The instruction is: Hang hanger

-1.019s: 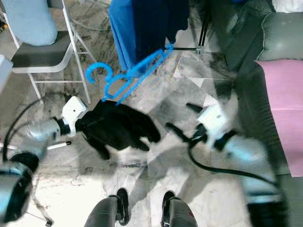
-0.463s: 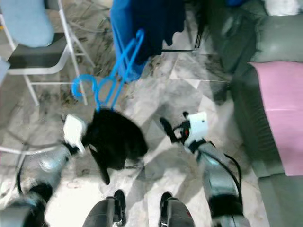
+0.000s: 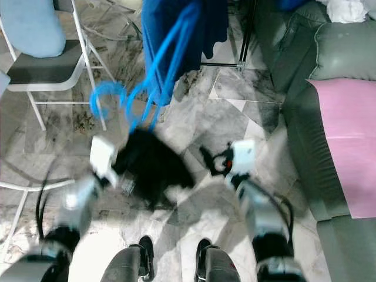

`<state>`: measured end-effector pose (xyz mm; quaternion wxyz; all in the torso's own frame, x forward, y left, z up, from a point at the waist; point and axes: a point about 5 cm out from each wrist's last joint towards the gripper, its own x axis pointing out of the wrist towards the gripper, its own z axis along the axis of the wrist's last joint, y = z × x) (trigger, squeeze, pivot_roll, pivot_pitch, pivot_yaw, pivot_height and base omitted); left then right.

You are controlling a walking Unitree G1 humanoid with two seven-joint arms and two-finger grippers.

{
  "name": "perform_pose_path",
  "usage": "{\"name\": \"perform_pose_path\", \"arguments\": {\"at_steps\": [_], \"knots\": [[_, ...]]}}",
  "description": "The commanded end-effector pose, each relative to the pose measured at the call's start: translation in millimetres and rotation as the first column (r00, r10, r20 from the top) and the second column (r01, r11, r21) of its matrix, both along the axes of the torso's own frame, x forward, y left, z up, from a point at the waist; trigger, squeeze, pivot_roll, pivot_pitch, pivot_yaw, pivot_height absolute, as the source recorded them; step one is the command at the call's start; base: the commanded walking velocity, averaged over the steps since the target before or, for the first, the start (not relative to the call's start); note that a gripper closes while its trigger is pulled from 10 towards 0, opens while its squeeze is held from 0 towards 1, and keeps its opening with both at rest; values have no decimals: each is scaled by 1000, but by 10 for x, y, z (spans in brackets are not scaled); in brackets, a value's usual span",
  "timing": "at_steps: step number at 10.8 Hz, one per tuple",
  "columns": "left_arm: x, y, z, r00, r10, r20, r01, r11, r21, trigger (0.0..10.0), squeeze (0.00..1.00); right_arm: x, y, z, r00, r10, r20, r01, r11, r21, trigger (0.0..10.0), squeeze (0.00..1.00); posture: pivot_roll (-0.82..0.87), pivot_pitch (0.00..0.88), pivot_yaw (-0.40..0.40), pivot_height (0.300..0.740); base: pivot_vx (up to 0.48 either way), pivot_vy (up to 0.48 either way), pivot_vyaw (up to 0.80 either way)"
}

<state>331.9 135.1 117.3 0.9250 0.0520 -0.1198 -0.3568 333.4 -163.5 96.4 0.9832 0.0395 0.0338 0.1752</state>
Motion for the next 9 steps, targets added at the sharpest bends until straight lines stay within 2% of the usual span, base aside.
{"name": "perform_pose_path", "arguments": {"at_steps": [1,2,4,7,8,9], "knots": [[-14,-33,94,996,-84,39,83,996,39,0,0,-12,-22,-44,1000,-2,-14,2,1000,10,10000,0,-14,256,22,740,0,0,0],[-25,-55,218,981,-170,88,159,980,119,0,0,26,-36,9,1000,-2,6,2,1000,16,10000,0,-11,259,34,740,0,0,0],[-85,-70,430,943,-304,139,274,941,198,0,0,43,-42,38,1000,-7,26,7,1000,28,10000,0,-10,261,53,740,0,0,0],[-87,-171,694,914,-349,208,313,931,187,0,0,8,-3,-16,1000,0,17,-1,997,81,10000,0,-3,261,61,740,0,0,0],[-72,-218,751,910,-357,212,313,925,215,0,0,-8,43,-2,999,34,33,-37,994,103,10000,0,-1,261,70,740,0,0,0],[-1,-206,714,927,-326,185,267,921,285,0,0,-17,9,37,997,40,62,-45,996,74,10000,0,-3,261,71,740,0,0,0]]}}
